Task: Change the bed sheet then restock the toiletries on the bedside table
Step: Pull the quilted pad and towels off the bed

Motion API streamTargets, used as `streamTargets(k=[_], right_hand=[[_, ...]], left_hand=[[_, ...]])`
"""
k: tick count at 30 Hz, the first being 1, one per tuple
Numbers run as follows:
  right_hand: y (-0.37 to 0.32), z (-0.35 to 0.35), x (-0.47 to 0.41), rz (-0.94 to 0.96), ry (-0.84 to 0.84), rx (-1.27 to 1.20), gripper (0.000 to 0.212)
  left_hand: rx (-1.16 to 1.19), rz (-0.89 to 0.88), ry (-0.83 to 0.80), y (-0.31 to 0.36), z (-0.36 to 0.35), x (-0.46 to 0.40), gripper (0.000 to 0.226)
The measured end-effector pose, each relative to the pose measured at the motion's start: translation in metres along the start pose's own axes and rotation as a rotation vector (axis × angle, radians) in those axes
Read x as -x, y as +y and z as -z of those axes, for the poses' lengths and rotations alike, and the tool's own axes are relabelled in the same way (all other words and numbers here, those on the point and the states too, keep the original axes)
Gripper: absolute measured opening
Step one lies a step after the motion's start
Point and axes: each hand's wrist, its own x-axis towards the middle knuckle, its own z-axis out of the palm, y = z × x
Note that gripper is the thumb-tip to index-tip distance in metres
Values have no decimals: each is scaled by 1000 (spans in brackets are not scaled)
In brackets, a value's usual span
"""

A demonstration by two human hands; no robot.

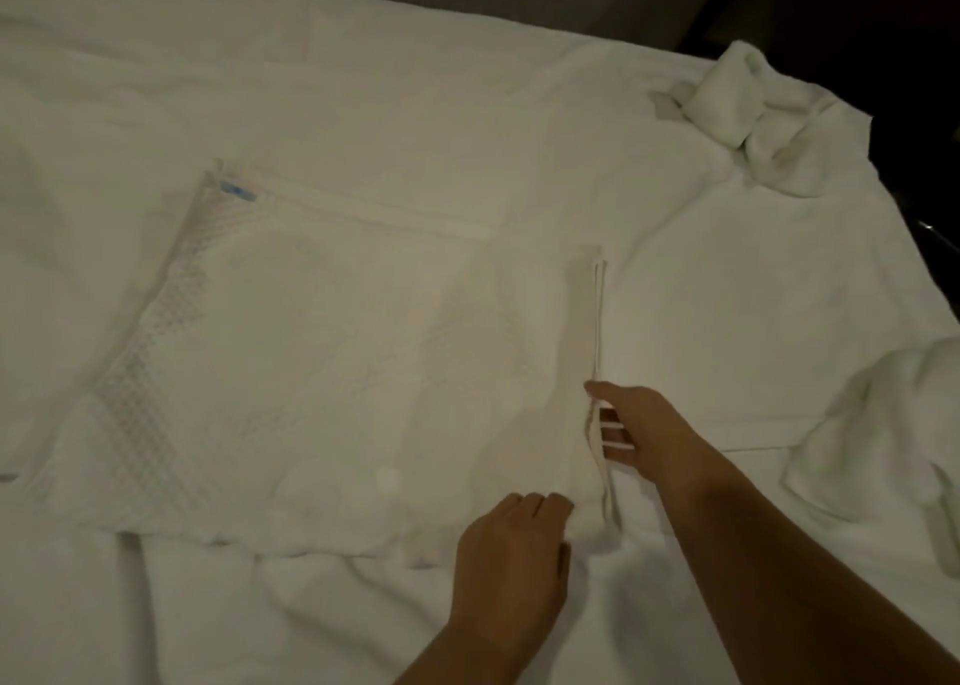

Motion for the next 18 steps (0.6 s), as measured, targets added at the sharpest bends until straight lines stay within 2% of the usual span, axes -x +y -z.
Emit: streamTargets(k=[3, 5, 7, 10, 12, 16, 18], right_hand=[[-24, -10, -38, 50, 69, 116, 40], [-46, -19, -64, 140, 154, 294, 44], [-70, -28, -77, 229, 253, 495, 40], [-90, -35, -101, 310, 342, 584, 31], [-98, -36, -110, 300, 370, 619, 31], [-113, -37, -124, 232, 376, 559, 29], [-122, -35, -123, 230, 341, 469, 22]], left_hand=[[45, -21, -18, -6, 4, 4, 18], [106, -2, -24, -8, 4, 2, 11], [180, 67, -50, -9, 2, 1, 8], [361, 259, -132, -15, 7, -5, 22], [482, 375, -61, -21, 12, -4, 32], [674, 489, 69, -33, 25, -10, 25], [798, 612, 164, -41, 31, -11, 28]])
